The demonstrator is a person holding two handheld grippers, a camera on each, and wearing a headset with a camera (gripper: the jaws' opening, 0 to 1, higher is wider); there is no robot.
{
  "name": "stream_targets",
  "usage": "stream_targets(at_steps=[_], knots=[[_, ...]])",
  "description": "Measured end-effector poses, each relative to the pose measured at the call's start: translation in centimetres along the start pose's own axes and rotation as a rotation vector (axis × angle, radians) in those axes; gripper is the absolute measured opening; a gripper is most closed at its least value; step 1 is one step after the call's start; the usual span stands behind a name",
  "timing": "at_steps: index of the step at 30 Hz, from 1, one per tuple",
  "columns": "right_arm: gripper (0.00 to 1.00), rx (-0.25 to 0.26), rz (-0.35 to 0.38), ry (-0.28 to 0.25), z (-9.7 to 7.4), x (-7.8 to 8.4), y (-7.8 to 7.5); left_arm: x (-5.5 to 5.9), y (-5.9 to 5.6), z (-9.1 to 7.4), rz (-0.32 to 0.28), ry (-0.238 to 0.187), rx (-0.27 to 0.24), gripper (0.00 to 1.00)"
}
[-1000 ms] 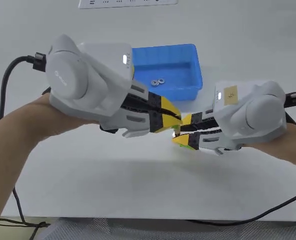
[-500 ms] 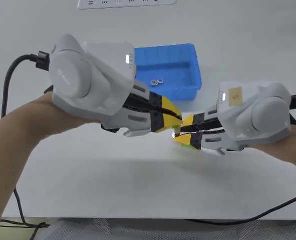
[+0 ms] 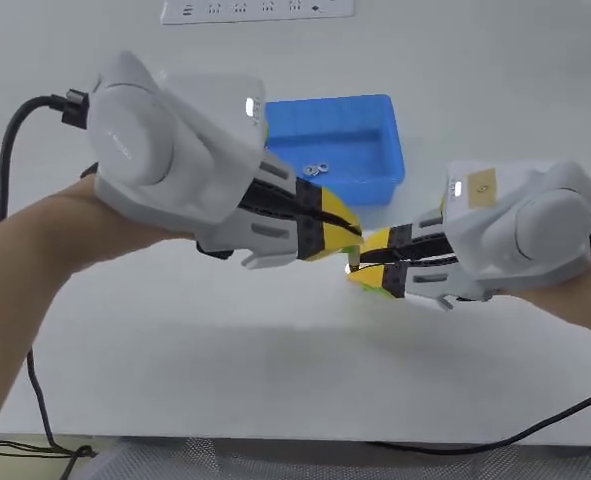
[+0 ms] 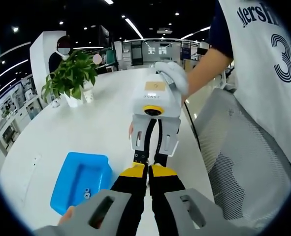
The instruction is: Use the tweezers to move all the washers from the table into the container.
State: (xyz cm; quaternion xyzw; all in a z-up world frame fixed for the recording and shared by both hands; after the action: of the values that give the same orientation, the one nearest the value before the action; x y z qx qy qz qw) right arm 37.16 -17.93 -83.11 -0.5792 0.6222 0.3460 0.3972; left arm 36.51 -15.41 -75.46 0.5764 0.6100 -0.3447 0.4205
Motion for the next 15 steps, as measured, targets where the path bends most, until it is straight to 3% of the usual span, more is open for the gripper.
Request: stream_targets(at_steps=[9, 15], knots=[[0.10, 0.022, -0.036, -0.050, -0.3, -2.8, -0.8, -2.0, 0.7, -1.8, 0.039, -0.027, -0.024, 0.05], [0.10, 0.033, -0.064, -0.084, -0.3, -5.0, -2.1, -3.5, 2.0, -3.3, 0.078, -0.049, -0.046, 0.05]])
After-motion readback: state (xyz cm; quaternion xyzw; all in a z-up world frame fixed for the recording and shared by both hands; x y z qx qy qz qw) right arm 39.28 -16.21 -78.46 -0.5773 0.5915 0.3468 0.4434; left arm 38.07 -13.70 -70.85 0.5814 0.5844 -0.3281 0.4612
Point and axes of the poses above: the centre of the closed fingertips' face, and the gripper's own axes: z roughly forward along the fingers, y roughly to its left, x roughly out of its underside, the point moved 3 cm from there along -z, roughly backward along the fingers, and after that the axes turned 10 degrees about -y, right-handed, at the moved point
